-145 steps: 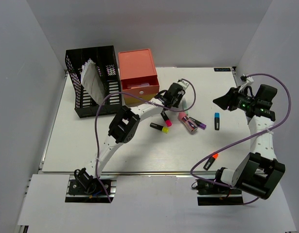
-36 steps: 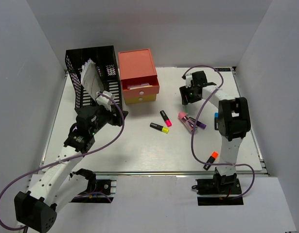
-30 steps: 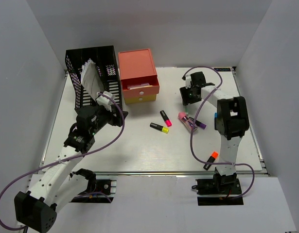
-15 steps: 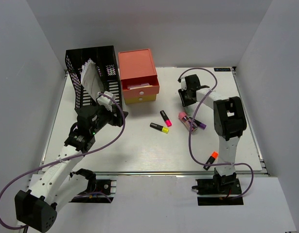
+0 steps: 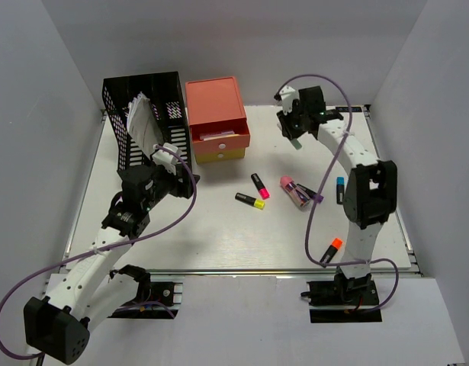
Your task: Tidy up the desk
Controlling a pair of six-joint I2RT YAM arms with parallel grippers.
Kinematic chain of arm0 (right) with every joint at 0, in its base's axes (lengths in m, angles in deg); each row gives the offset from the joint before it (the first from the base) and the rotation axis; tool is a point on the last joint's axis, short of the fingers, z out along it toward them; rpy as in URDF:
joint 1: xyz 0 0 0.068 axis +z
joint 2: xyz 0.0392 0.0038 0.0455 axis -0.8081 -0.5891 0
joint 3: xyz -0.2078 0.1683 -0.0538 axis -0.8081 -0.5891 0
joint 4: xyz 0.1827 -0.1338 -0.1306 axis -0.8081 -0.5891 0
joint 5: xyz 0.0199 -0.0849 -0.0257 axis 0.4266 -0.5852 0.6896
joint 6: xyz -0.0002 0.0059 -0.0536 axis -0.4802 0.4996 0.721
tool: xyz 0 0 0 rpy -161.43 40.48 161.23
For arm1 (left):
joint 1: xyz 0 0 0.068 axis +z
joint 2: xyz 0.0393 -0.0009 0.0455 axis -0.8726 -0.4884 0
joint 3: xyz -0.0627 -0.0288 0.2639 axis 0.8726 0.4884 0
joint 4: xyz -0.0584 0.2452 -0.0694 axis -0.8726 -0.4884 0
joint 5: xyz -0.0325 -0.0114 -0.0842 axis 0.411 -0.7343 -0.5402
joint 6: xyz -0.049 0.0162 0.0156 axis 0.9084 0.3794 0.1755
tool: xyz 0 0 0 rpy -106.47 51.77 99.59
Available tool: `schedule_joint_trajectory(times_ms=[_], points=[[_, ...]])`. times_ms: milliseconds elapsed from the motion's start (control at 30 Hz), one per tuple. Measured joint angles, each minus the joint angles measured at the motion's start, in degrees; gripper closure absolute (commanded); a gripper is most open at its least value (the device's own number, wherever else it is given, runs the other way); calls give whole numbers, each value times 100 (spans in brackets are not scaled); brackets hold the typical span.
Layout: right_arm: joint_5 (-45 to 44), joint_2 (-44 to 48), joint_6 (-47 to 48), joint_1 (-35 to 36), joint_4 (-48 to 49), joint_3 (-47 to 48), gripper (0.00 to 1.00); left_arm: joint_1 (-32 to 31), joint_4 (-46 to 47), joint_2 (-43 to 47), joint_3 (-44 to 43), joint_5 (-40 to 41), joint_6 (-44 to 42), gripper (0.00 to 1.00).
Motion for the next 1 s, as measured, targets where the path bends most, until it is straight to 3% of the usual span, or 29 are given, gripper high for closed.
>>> schedule_joint_trajectory(times_ms=[200, 333, 800, 1000], points=[[1200, 1266, 1156, 286, -118, 282, 95, 0, -4, -9, 0, 122, -20, 19], [1528, 1740, 1777, 745, 39, 313, 95, 0, -11, -17, 0, 234, -33, 19], [2216, 656, 2990, 1825, -20, 1187, 94, 0, 24, 306, 35, 1126, -68, 18], [2262, 376, 3235, 2000, -9, 1217, 79, 0, 87, 584, 105, 1519, -59, 18]])
